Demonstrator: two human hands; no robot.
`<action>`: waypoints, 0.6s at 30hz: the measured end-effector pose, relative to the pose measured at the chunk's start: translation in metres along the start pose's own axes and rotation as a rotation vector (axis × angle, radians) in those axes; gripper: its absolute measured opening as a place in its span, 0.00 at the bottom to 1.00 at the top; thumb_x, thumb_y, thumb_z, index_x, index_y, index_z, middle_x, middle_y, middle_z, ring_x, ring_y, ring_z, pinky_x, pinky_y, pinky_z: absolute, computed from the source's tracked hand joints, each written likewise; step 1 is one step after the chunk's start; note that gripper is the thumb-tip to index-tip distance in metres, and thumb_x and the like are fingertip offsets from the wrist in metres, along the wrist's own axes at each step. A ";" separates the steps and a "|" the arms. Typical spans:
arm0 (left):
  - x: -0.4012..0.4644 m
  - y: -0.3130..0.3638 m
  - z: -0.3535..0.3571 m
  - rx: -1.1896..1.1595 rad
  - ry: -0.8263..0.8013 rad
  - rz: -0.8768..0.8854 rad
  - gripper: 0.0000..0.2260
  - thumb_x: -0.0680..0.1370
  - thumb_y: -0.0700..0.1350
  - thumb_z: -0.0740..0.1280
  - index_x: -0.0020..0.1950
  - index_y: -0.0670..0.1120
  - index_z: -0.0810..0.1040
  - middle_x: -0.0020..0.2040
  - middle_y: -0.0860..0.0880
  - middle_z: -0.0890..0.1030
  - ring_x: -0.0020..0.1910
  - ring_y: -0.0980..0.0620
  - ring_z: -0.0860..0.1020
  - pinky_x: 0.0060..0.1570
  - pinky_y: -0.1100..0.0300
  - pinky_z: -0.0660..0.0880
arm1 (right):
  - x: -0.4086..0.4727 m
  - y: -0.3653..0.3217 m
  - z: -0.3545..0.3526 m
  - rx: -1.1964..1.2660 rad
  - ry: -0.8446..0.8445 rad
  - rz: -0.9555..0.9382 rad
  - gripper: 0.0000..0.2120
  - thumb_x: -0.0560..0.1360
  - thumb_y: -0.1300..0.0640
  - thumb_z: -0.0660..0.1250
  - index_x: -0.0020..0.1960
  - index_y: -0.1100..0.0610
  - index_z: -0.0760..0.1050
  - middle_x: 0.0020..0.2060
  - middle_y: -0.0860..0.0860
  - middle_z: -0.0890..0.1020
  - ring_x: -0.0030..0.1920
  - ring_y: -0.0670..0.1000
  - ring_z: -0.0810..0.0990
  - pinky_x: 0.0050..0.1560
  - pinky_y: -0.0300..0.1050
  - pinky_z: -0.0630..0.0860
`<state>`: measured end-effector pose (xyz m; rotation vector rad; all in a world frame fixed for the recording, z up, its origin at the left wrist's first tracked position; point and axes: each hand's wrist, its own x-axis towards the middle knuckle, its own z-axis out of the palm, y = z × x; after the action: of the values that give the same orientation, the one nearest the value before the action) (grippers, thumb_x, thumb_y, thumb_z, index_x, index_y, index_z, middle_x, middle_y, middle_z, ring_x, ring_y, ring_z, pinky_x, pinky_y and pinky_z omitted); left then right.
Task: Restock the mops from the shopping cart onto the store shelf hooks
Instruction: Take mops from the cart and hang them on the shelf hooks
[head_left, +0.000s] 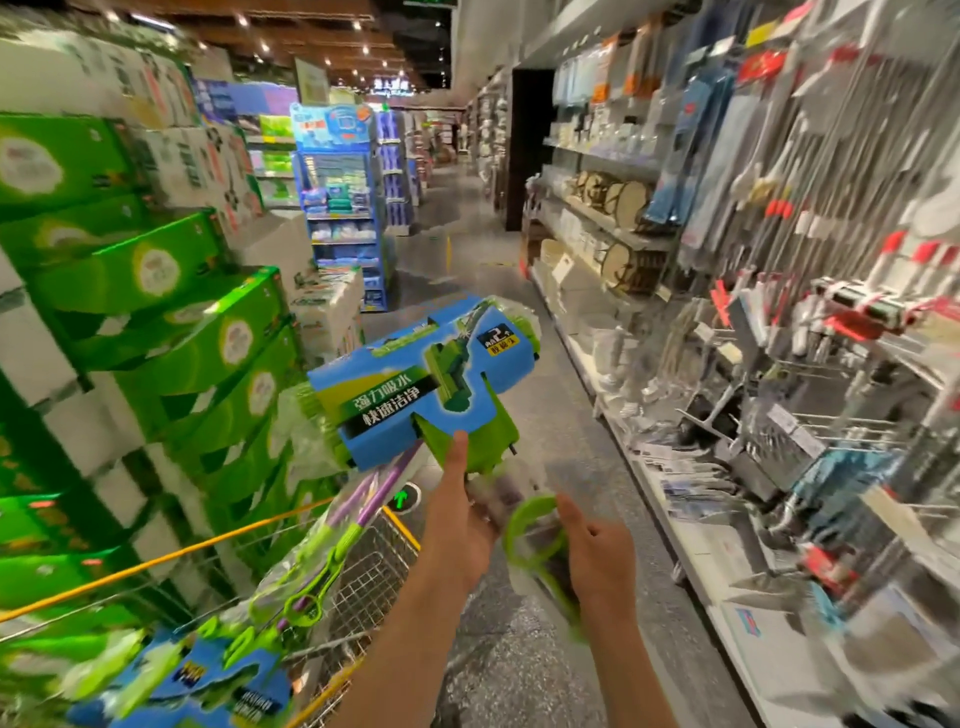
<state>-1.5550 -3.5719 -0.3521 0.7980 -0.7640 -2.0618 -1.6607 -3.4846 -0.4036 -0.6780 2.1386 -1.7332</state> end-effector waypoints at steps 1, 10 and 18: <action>0.004 0.002 -0.003 -0.016 -0.001 0.004 0.26 0.72 0.61 0.69 0.62 0.45 0.81 0.49 0.43 0.85 0.46 0.44 0.82 0.54 0.45 0.79 | -0.003 0.002 0.003 0.009 0.023 0.009 0.29 0.76 0.48 0.70 0.22 0.51 0.60 0.16 0.44 0.59 0.20 0.43 0.57 0.26 0.42 0.58; 0.028 0.015 -0.009 0.060 0.004 0.003 0.07 0.79 0.43 0.70 0.55 0.44 0.81 0.39 0.48 0.86 0.33 0.51 0.82 0.40 0.52 0.77 | -0.028 0.002 0.017 0.122 0.190 0.073 0.28 0.76 0.47 0.70 0.23 0.52 0.61 0.18 0.43 0.61 0.21 0.44 0.59 0.30 0.43 0.58; 0.018 -0.011 0.001 0.085 -0.161 -0.028 0.12 0.79 0.39 0.70 0.60 0.35 0.80 0.42 0.42 0.85 0.34 0.46 0.81 0.37 0.52 0.82 | -0.060 0.011 -0.008 0.125 0.246 0.110 0.25 0.80 0.47 0.65 0.27 0.57 0.76 0.22 0.46 0.73 0.27 0.46 0.72 0.30 0.39 0.69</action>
<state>-1.5694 -3.5806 -0.3642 0.6982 -0.9389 -2.1502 -1.6163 -3.4442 -0.4156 -0.3214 2.1520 -1.9558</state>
